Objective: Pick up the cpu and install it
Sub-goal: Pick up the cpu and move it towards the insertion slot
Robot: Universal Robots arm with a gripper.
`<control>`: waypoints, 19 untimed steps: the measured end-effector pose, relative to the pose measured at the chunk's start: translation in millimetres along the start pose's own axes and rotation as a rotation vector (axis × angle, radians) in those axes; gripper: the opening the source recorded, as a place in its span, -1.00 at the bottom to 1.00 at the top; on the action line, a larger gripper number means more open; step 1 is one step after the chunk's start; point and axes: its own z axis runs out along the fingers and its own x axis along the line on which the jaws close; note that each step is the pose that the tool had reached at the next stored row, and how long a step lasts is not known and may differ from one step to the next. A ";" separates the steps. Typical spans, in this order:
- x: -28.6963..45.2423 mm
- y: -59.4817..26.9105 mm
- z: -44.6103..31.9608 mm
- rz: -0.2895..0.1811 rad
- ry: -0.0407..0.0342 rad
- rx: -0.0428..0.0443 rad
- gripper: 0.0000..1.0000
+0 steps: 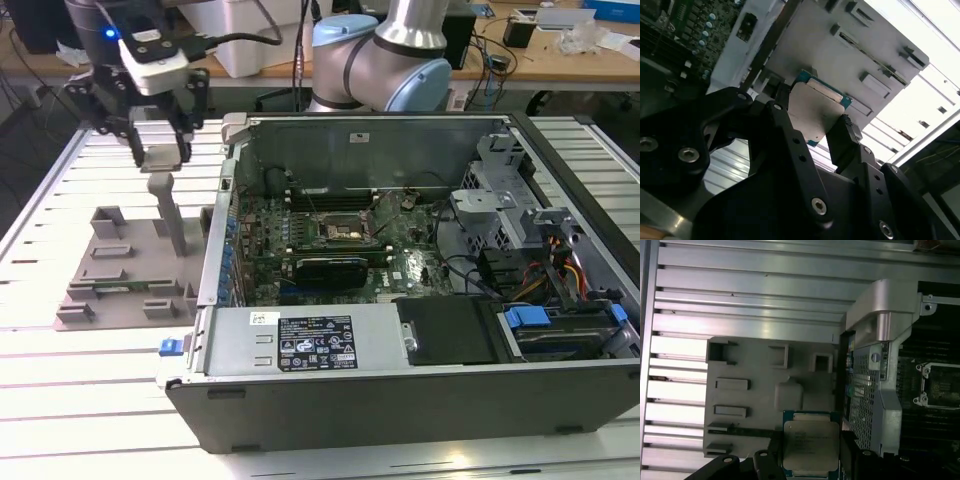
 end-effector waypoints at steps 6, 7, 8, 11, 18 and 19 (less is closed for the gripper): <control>-32.9 -2.4 0.4 0.000 0.0006 0.0000 0.08; -37.1 -2.7 0.5 0.000 0.0006 -0.0001 0.08; -43.4 -3.1 0.6 0.000 0.0007 -0.0001 0.08; -60.3 -4.0 0.9 0.000 0.0011 0.0002 0.08; -113.1 -4.2 17.3 0.001 0.0098 -0.0003 0.08; -118.6 -4.1 19.4 0.001 0.0105 -0.0001 0.08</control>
